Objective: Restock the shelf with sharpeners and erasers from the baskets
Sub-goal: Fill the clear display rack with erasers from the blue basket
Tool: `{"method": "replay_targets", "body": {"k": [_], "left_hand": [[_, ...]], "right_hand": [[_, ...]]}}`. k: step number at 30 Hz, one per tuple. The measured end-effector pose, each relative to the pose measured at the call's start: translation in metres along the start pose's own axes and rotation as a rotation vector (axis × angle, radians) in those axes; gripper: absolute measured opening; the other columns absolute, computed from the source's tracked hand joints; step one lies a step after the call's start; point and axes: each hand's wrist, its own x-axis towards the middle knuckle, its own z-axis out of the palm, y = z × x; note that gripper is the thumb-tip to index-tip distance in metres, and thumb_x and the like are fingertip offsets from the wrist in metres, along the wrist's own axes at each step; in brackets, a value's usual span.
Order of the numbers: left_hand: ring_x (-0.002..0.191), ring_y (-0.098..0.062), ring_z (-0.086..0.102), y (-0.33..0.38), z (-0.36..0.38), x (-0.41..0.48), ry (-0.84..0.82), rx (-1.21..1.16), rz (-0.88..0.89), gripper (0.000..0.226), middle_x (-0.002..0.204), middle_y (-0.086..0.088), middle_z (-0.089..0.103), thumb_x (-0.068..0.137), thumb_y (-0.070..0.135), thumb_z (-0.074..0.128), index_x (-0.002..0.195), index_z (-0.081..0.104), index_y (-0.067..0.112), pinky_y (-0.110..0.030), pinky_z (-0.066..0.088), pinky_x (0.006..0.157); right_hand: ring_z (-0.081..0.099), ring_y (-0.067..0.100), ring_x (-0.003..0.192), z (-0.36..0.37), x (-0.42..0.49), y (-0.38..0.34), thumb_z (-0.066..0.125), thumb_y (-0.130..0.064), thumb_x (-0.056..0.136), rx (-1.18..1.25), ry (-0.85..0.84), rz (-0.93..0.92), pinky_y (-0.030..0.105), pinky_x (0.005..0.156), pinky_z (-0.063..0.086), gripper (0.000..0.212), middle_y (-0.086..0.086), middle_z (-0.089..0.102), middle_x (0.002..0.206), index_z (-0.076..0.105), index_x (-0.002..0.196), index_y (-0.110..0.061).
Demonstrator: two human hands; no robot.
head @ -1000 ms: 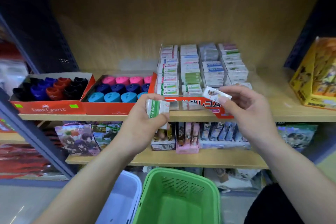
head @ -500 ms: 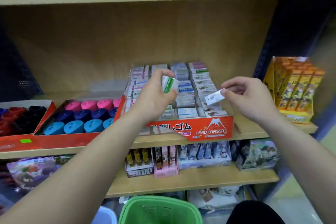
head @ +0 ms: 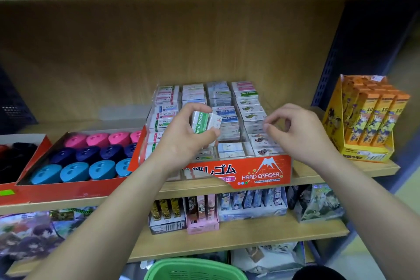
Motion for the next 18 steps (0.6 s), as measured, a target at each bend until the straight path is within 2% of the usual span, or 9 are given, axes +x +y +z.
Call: {"method": "replay_targets", "body": {"k": [1, 2, 4, 7, 10, 12, 14, 16, 18], "left_hand": [[0.052, -0.010, 0.057, 0.000, 0.000, 0.000, -0.004, 0.005, 0.006, 0.033, 0.135, 0.006, 0.055, 0.091, 0.025, 0.074, 0.114, 0.054, 0.038, -0.022, 0.046, 0.048], [0.073, -0.013, 0.066, 0.000, 0.000, 0.001, -0.005, 0.011, 0.009, 0.034, 0.137, 0.006, 0.054, 0.090, 0.027, 0.076, 0.113, 0.054, 0.041, -0.025, 0.052, 0.060], [0.112, -0.011, 0.060, 0.000, -0.001, 0.001, -0.005, 0.027, 0.011, 0.036, 0.137, 0.009, 0.054, 0.088, 0.028, 0.078, 0.112, 0.055, 0.043, -0.022, 0.050, 0.083], [0.128, -0.004, 0.045, 0.002, -0.003, -0.001, -0.022, 0.014, 0.016, 0.038, 0.138, 0.013, 0.054, 0.086, 0.025, 0.079, 0.115, 0.058, 0.038, -0.010, 0.036, 0.086], [0.118, 0.002, 0.053, 0.002, -0.003, -0.001, -0.039, 0.006, 0.027, 0.040, 0.132, 0.013, 0.058, 0.086, 0.023, 0.080, 0.118, 0.059, 0.034, -0.006, 0.038, 0.081], [0.089, 0.001, 0.068, 0.003, -0.003, -0.001, -0.033, -0.110, -0.005, 0.039, 0.114, 0.005, 0.069, 0.087, 0.019, 0.078, 0.120, 0.060, 0.027, -0.010, 0.049, 0.070], [0.070, -0.010, 0.071, 0.002, -0.004, -0.001, -0.003, -0.254, -0.045, 0.037, 0.090, -0.004, 0.076, 0.089, 0.011, 0.075, 0.122, 0.060, 0.020, -0.018, 0.052, 0.060], [0.068, -0.015, 0.070, 0.000, -0.006, 0.001, 0.027, -0.310, -0.056, 0.036, 0.079, -0.004, 0.075, 0.089, 0.006, 0.074, 0.120, 0.060, 0.019, -0.023, 0.053, 0.061], [0.069, -0.015, 0.069, -0.002, -0.007, 0.002, 0.029, -0.293, -0.062, 0.037, 0.082, -0.006, 0.074, 0.088, 0.005, 0.075, 0.119, 0.061, 0.021, -0.025, 0.054, 0.063]], "right_hand": [[0.051, -0.016, 0.075, 0.002, 0.000, -0.009, 0.069, -0.023, 0.093, 0.054, 0.021, -0.009, 0.011, 0.061, 0.034, 0.008, -0.020, 0.063, 0.088, 0.073, 0.092, -0.029], [0.055, -0.012, 0.074, 0.004, 0.000, -0.019, 0.066, -0.022, 0.095, 0.135, 0.006, -0.010, 0.009, 0.061, 0.038, 0.011, -0.021, 0.066, 0.088, 0.074, 0.097, -0.030], [0.062, 0.000, 0.079, 0.013, 0.004, -0.038, 0.063, -0.024, 0.098, 0.305, -0.092, 0.001, 0.013, 0.070, 0.047, 0.019, -0.017, 0.070, 0.091, 0.074, 0.111, -0.031], [0.067, 0.008, 0.089, 0.027, 0.012, -0.056, 0.063, -0.026, 0.098, 0.460, -0.242, 0.040, 0.028, 0.088, 0.054, 0.023, -0.009, 0.071, 0.099, 0.070, 0.121, -0.027], [0.071, 0.017, 0.085, 0.033, 0.016, -0.059, 0.070, -0.017, 0.094, 0.578, -0.261, 0.087, 0.031, 0.080, 0.059, 0.013, 0.005, 0.074, 0.097, 0.074, 0.106, -0.015], [0.070, 0.016, 0.077, 0.032, 0.015, -0.058, 0.069, -0.013, 0.095, 0.670, -0.261, 0.159, 0.025, 0.068, 0.057, 0.012, 0.012, 0.074, 0.097, 0.072, 0.105, -0.008], [0.069, 0.014, 0.072, 0.027, 0.013, -0.054, 0.064, -0.012, 0.098, 0.794, -0.248, 0.272, 0.024, 0.064, 0.056, 0.015, 0.014, 0.074, 0.096, 0.068, 0.110, -0.004], [0.070, 0.017, 0.072, 0.021, 0.010, -0.048, 0.061, -0.010, 0.100, 0.903, -0.231, 0.345, 0.025, 0.066, 0.058, 0.016, 0.014, 0.074, 0.094, 0.066, 0.111, 0.000], [0.071, 0.021, 0.075, 0.018, 0.008, -0.044, 0.061, -0.008, 0.099, 0.947, -0.213, 0.366, 0.026, 0.069, 0.059, 0.016, 0.016, 0.075, 0.094, 0.065, 0.111, 0.002]]}}
